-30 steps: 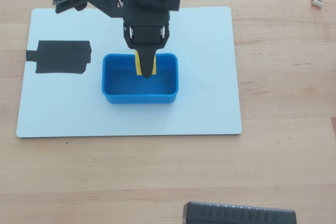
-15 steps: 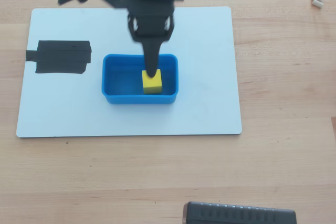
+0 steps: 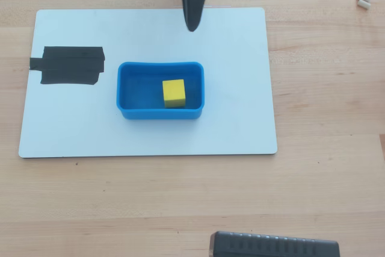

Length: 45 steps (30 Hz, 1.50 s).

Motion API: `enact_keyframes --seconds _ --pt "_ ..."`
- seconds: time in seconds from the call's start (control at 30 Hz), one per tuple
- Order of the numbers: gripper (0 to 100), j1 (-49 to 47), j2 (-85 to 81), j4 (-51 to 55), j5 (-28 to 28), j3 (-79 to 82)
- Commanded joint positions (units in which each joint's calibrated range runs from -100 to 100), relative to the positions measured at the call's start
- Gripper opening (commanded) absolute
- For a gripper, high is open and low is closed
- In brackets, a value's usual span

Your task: Pick up yellow cube and drop it in the blue rectangular bin

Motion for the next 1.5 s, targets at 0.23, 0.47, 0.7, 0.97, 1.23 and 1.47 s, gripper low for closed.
enact_keyframes --seconds 0.23,0.47,0.7,0.97,1.23,1.47 --pt "0 1.91 -24.85 -9.18 0.1 25.4" --pt "0 2.25 -41.29 -6.13 0.1 34.76" --pt "0 2.25 -41.29 -5.8 0.15 34.76" --pt "0 3.8 -41.29 -5.71 -0.2 34.76" --pt "0 4.74 -41.29 -5.71 0.24 34.76" --pt "0 4.74 -41.29 -5.71 0.24 34.76"
